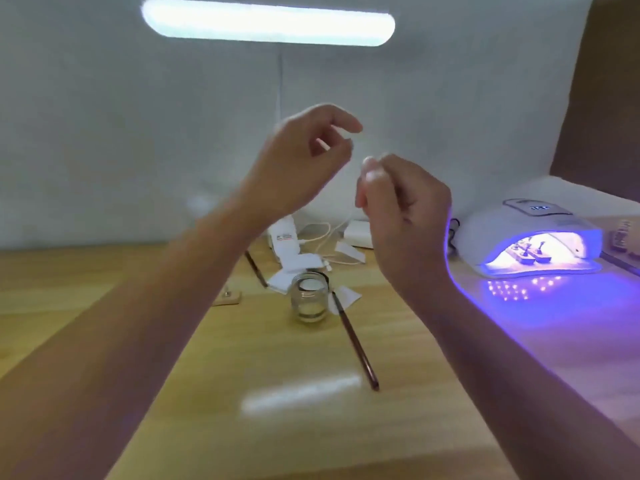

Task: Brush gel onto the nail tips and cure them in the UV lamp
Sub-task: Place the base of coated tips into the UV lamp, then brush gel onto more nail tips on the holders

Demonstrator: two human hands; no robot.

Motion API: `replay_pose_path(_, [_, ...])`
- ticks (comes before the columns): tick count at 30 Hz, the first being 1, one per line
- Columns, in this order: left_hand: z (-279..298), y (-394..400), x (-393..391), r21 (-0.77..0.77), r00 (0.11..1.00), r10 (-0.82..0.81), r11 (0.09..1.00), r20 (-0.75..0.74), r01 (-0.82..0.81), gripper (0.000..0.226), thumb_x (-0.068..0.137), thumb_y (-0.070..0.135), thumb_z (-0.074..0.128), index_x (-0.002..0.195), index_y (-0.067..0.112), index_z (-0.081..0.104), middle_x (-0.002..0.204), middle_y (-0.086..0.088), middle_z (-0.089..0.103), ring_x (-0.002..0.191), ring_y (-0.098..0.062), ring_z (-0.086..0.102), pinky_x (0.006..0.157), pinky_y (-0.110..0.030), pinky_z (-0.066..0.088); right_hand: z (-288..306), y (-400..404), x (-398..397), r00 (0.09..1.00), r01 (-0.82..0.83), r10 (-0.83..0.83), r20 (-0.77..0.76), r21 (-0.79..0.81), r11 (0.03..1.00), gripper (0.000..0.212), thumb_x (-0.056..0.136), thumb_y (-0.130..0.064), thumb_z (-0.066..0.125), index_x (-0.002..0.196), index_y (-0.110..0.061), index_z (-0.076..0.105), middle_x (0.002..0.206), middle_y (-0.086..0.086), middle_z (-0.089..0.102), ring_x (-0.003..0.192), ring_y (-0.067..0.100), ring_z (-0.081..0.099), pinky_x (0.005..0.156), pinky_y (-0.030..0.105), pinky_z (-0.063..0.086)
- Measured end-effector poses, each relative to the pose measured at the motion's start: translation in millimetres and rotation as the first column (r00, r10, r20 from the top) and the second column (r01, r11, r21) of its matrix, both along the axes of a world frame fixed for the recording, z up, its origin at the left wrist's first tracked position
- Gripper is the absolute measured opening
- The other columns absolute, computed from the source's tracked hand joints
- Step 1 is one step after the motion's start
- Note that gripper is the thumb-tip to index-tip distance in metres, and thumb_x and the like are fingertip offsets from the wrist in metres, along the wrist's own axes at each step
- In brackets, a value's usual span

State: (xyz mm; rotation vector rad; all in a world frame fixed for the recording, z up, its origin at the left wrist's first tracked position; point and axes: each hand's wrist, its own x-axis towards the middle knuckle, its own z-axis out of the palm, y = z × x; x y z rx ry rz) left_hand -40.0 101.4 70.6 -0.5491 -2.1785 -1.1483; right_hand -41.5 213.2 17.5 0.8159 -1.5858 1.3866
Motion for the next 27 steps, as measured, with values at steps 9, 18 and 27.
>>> replay_pose_path(9, [-88,-184,21,-0.16,0.882,0.36,0.932,0.304,-0.325,0.045,0.081,-0.003,0.057,0.113,0.029,0.049,0.106,0.005,0.055,0.097,-0.008,0.052,0.067,-0.005,0.037,-39,-24,-5,0.968,0.058,-0.183,0.174,0.551,0.832,0.027,0.08,-0.038,0.056,0.059,-0.023,0.056,0.046,-0.012,0.046,0.049,0.007,0.045,0.049,0.019,0.031])
replay_pose_path(18, [-148,-197,10,-0.267,0.757,0.397,0.917,0.519,-0.298,0.067,0.076,0.015,0.073,0.134,0.018,0.04,0.104,0.002,0.057,0.105,-0.007,0.047,0.086,-0.012,0.028,-32,4,-25,0.792,-0.304,-0.388,0.472,0.856,0.419,0.033,0.075,-0.039,0.051,0.054,-0.014,0.058,0.045,-0.007,0.06,0.037,0.001,0.044,0.044,0.02,0.034])
replay_pose_path(27, [-125,-189,19,-0.25,0.752,0.281,0.955,0.597,-0.158,0.031,0.069,0.013,0.078,0.088,0.033,0.064,0.091,0.011,0.064,0.089,0.003,0.055,0.065,-0.004,0.033,-52,11,-39,0.676,-0.392,-0.633,0.377,0.912,0.123,0.041,0.081,-0.047,0.057,0.053,-0.017,0.059,0.038,-0.011,0.055,0.033,-0.004,0.049,0.037,0.011,0.032])
